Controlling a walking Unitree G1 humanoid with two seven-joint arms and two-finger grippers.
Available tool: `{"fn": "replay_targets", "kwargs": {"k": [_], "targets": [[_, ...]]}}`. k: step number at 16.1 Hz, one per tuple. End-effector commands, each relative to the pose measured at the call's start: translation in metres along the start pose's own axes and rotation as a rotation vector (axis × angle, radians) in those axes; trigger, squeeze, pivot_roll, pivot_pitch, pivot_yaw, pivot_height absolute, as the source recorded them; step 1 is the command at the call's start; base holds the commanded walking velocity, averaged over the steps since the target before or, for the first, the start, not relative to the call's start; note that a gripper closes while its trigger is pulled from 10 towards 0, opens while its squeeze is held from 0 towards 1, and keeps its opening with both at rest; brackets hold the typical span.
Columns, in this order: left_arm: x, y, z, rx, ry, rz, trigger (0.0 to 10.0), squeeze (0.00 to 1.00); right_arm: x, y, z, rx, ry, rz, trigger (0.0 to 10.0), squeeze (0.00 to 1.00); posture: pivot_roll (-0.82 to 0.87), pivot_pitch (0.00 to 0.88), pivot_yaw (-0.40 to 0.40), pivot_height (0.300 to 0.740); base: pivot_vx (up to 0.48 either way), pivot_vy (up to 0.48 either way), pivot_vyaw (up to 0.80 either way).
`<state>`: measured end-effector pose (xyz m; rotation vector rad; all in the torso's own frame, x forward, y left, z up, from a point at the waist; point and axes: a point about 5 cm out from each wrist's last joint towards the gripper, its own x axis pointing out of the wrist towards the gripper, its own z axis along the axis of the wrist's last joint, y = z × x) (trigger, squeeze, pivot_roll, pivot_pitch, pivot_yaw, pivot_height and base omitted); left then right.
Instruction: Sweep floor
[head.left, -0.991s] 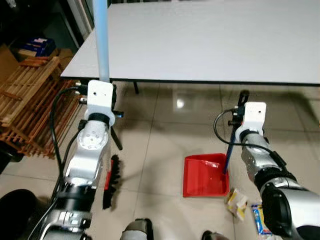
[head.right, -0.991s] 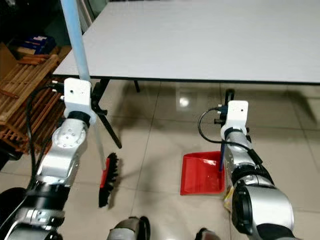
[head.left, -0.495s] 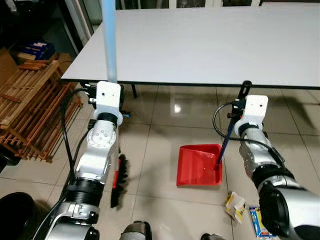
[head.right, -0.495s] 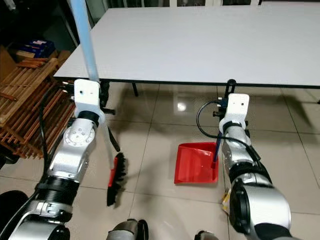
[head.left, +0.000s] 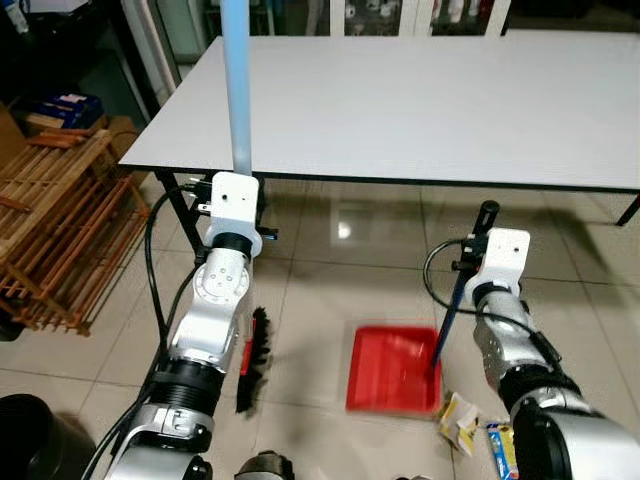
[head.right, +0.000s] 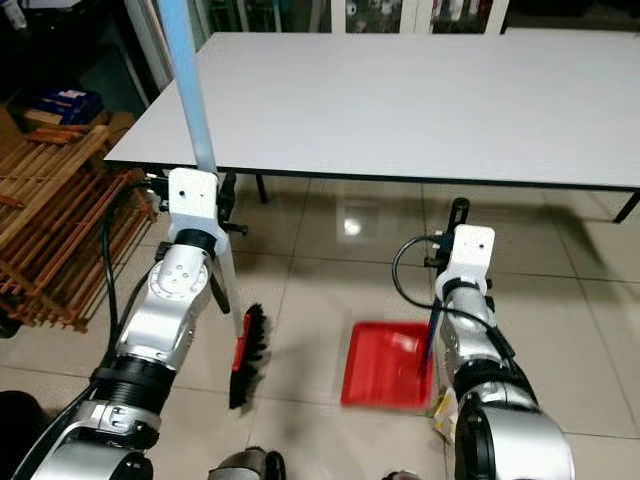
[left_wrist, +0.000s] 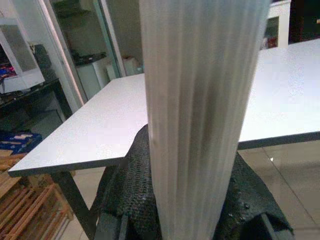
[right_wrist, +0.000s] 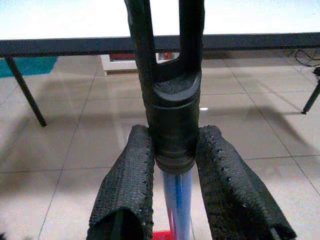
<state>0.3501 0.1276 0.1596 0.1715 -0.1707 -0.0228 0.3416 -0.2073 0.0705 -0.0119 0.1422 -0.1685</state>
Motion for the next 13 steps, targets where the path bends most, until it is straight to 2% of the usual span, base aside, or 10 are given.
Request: {"fn": "replay_targets", "kwargs": {"k": [1,7,9,11,13], "targets": [[0.004,-0.001,0.013,0.017,-0.067,0.009,10.0,0.0,0.002,0.006,0.01,0.002,-0.046,0.019,10.0,0.0,0.03,0.0,0.037,0.74,0.0,0.0,0.0],[0.007,0.001,0.013,0.022,-0.077,0.004,10.0,0.0,-0.002,0.017,0.004,0.021,-0.037,0.038,10.0,0.0,0.02,0.0,0.055,0.74,0.0,0.0,0.0],[0.006,-0.003,0.005,0.023,-0.048,-0.014,10.0,0.0,-0.002,0.014,0.012,0.056,-0.101,0.009,10.0,0.0,0.01,0.007,0.069,0.74,0.0,0.0,0.0],[0.003,-0.008,-0.011,-0.005,0.01,-0.022,10.0,0.0,0.001,0.014,0.033,0.099,-0.21,0.026,10.0,0.0,0.0,0.019,0.075,0.74,0.0,0.0,0.0],[0.001,-0.011,-0.017,-0.013,0.025,-0.024,10.0,0.0,0.003,0.015,0.042,0.117,-0.247,0.033,10.0,0.0,0.0,0.022,0.072,0.74,0.0,0.0,0.0]]}}
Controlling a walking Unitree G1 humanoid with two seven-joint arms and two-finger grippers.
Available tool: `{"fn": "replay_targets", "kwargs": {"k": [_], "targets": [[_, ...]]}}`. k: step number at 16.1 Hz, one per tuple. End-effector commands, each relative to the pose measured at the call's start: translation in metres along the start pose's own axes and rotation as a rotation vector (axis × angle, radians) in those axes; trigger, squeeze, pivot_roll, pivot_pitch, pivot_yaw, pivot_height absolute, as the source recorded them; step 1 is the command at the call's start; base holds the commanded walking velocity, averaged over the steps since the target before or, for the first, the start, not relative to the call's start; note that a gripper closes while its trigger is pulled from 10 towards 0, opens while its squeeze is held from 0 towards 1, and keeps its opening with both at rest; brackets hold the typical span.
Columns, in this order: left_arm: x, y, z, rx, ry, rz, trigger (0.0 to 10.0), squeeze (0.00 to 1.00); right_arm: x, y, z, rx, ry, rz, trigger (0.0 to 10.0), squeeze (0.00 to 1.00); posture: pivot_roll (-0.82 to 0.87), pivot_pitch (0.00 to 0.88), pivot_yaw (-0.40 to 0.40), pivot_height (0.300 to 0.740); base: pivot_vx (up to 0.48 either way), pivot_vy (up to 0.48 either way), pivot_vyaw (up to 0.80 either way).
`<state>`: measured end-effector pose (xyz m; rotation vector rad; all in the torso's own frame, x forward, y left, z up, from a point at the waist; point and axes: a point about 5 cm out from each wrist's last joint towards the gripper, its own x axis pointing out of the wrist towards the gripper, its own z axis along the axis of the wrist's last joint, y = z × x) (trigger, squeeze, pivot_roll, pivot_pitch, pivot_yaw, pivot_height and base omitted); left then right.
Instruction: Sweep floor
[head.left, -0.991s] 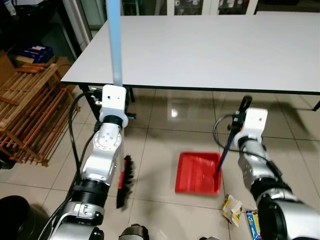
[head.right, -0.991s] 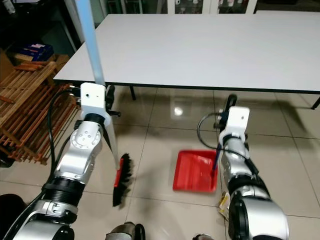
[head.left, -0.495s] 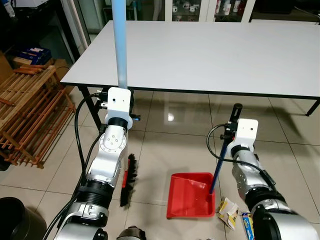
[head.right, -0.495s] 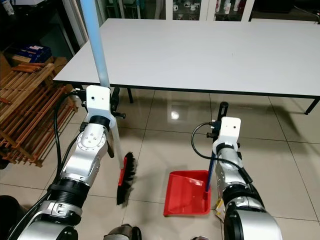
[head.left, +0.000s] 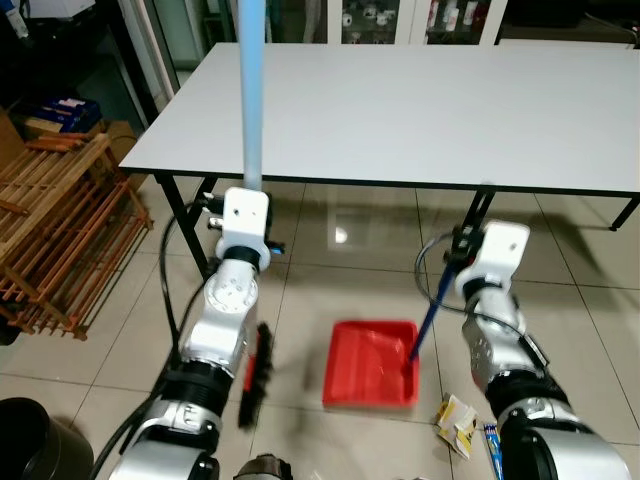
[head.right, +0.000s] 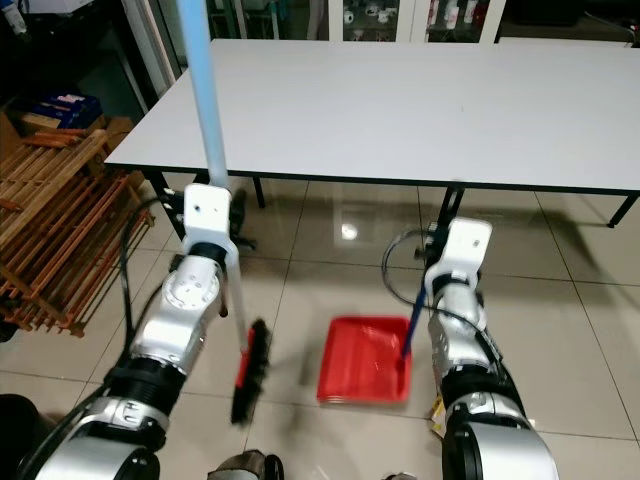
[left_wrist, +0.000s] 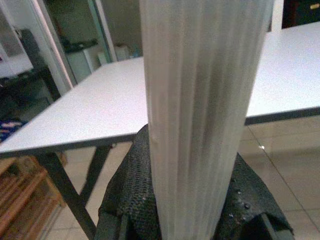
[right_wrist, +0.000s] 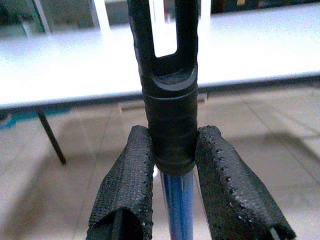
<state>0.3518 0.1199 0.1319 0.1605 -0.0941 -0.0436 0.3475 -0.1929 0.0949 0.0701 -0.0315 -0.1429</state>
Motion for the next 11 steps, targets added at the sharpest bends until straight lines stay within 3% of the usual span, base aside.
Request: {"fn": "replay_targets", "kwargs": {"k": [1,7,11], "targets": [[0.001,0.0,0.006,-0.007,-0.044,0.007,10.0,0.0,0.008,0.002,0.019,0.02,-0.08,0.004,10.0,0.0,0.0,0.025,0.064,0.74,0.0,0.0,0.0],[0.001,-0.005,0.007,-0.058,-0.079,0.019,10.0,0.0,0.002,0.005,0.005,0.012,-0.019,0.012,10.0,0.0,0.02,0.036,0.049,0.74,0.0,0.0,0.0],[0.001,-0.004,0.006,-0.05,-0.083,0.021,10.0,0.0,0.0,0.009,0.0,0.022,0.004,0.011,10.0,0.0,0.02,0.038,0.045,0.74,0.0,0.0,0.0]]}}
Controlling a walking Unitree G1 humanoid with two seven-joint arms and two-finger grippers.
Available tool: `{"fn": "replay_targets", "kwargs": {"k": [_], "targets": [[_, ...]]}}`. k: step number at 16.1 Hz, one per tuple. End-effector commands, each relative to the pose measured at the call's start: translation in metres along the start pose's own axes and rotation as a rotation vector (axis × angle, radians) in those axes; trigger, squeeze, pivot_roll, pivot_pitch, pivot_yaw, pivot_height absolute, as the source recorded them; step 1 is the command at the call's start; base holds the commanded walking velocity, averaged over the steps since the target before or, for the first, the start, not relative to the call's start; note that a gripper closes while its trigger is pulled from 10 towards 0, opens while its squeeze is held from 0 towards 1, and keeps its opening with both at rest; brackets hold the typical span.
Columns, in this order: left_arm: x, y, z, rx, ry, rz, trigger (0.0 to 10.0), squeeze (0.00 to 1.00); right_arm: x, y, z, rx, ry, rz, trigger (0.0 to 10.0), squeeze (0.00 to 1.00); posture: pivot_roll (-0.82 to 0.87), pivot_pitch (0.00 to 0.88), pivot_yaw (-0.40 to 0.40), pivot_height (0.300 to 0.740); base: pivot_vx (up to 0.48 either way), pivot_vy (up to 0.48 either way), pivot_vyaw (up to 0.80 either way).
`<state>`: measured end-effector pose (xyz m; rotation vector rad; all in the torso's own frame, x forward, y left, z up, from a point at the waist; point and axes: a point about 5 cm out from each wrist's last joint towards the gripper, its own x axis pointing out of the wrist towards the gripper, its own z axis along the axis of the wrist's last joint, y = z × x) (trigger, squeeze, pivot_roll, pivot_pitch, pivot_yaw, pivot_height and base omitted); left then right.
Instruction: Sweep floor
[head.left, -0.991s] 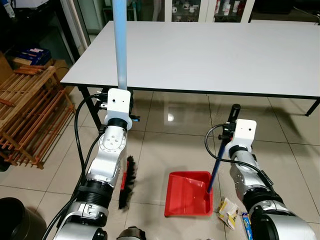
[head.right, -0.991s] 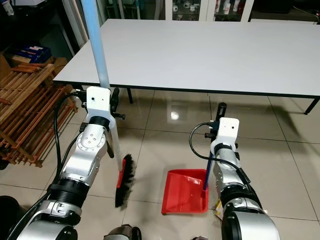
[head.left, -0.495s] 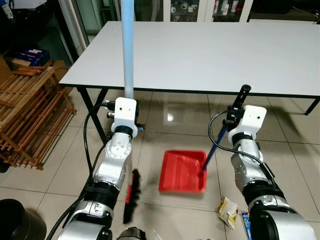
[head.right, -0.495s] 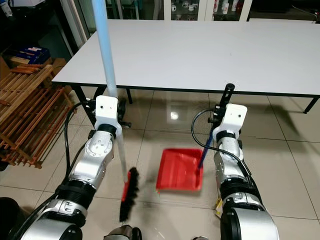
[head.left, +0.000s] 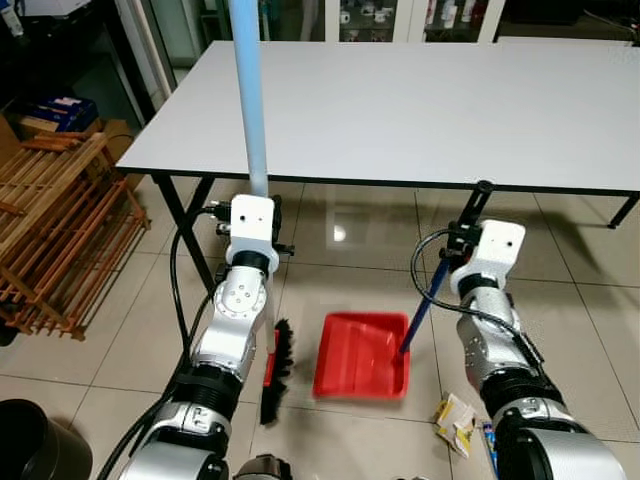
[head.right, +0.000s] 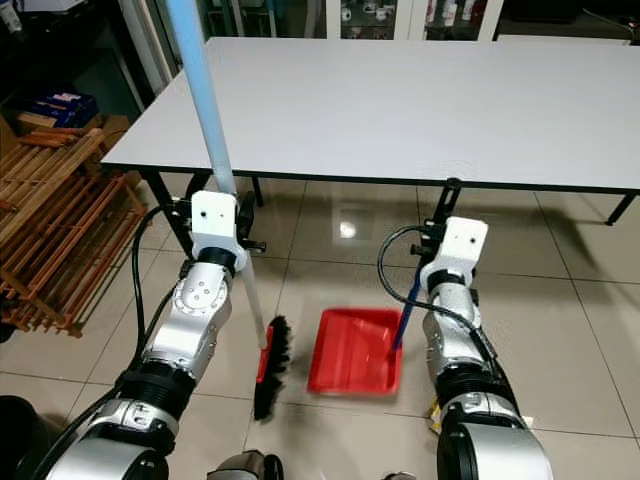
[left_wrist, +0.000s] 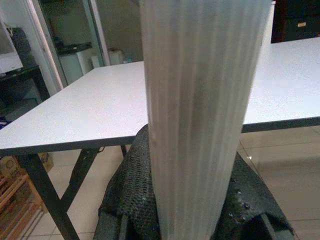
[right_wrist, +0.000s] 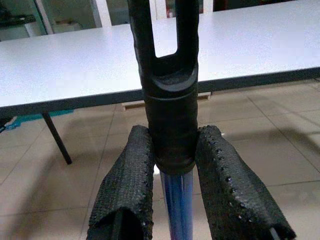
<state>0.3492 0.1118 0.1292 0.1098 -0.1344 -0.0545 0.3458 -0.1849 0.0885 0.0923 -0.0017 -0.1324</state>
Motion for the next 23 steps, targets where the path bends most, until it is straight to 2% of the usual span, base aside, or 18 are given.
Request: {"fn": "replay_targets", "kwargs": {"k": [1,10,23], "targets": [[0.003,0.004,0.007,0.004,-0.042,0.028,10.0,0.0,0.003,0.004,0.007,0.017,-0.031,0.013,10.0,0.0,0.02,0.038,0.045,0.74,0.0,0.0,0.0],[0.001,0.002,0.005,0.012,-0.043,0.03,10.0,0.0,0.0,0.017,0.001,0.03,-0.009,0.063,10.0,0.0,0.02,0.018,0.041,0.74,0.0,0.0,-0.73],[-0.001,-0.003,0.004,0.011,-0.045,0.013,10.0,0.0,-0.004,0.021,-0.004,0.019,0.009,0.084,10.0,0.0,0.01,0.0,0.045,0.74,0.0,0.0,-0.8]]}}
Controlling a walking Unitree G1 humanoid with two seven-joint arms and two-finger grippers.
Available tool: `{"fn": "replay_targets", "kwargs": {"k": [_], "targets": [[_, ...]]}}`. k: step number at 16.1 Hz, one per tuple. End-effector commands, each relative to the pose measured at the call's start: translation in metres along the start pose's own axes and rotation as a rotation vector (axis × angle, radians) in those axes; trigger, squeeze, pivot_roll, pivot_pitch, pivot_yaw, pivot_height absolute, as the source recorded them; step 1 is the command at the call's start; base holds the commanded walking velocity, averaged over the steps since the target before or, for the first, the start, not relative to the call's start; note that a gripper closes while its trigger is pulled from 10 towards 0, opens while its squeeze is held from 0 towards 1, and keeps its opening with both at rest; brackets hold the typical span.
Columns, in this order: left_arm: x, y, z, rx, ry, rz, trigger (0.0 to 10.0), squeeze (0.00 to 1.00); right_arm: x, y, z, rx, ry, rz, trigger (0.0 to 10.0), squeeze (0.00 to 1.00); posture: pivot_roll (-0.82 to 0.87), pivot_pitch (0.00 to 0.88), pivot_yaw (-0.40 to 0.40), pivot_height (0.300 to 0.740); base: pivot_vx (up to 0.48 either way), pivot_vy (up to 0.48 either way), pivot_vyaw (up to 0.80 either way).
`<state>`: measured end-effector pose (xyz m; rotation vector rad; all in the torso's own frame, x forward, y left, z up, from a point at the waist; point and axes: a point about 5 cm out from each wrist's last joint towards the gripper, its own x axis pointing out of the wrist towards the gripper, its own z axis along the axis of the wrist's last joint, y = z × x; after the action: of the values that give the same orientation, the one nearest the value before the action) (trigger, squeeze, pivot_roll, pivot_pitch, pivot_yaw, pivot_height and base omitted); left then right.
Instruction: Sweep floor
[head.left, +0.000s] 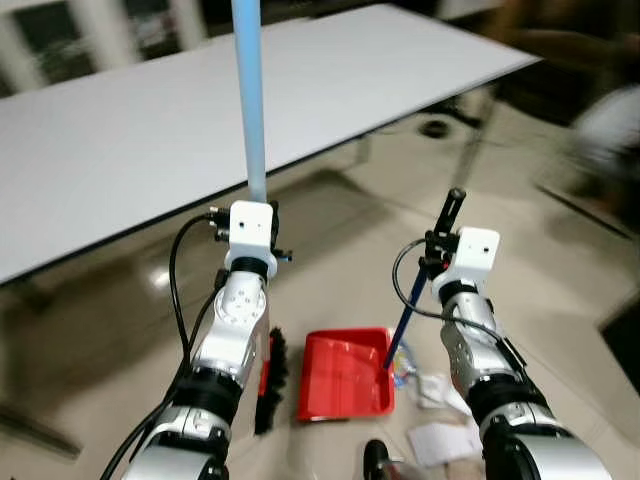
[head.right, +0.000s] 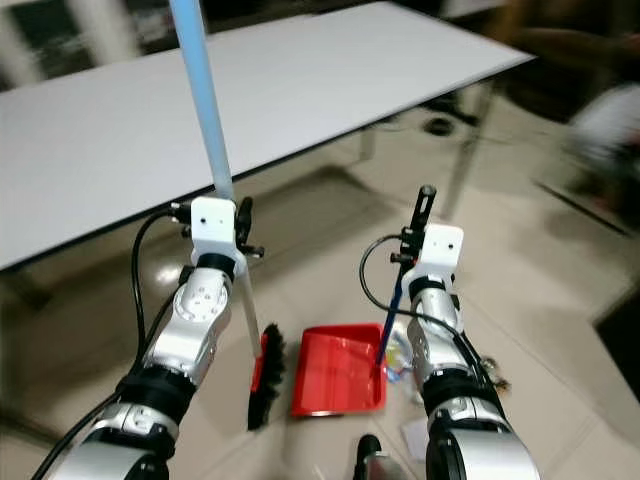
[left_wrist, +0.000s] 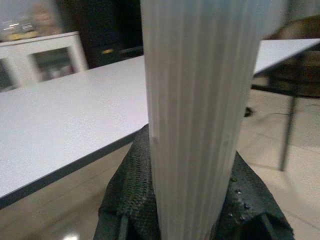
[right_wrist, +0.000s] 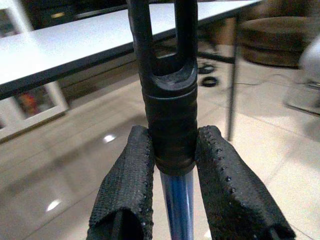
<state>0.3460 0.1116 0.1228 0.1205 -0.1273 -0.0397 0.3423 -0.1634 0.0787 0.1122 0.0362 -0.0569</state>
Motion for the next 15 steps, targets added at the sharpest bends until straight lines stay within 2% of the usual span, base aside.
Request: {"fn": "replay_targets", "kwargs": {"k": [1,11,15], "targets": [[0.0028,-0.0019,0.0103,0.0,-0.055,0.0,10.0,0.0,0.0022,0.001,0.0077,0.0,-0.032,0.012,10.0,0.0,0.01,0.001,0.046,0.74,0.0,0.0,-0.8],[-0.0004,-0.0006,0.0081,0.0,-0.049,0.015,10.0,0.0,-0.0002,-0.0001,0.005,-0.001,-0.02,0.016,10.0,0.0,0.01,0.049,0.034,0.74,0.0,0.0,-0.8],[-0.0016,0.0003,0.0066,-0.003,-0.043,0.016,10.0,0.0,-0.0021,-0.001,0.0049,0.004,-0.033,0.011,10.0,0.0,0.01,0.065,0.032,0.74,0.0,0.0,0.0]]}}
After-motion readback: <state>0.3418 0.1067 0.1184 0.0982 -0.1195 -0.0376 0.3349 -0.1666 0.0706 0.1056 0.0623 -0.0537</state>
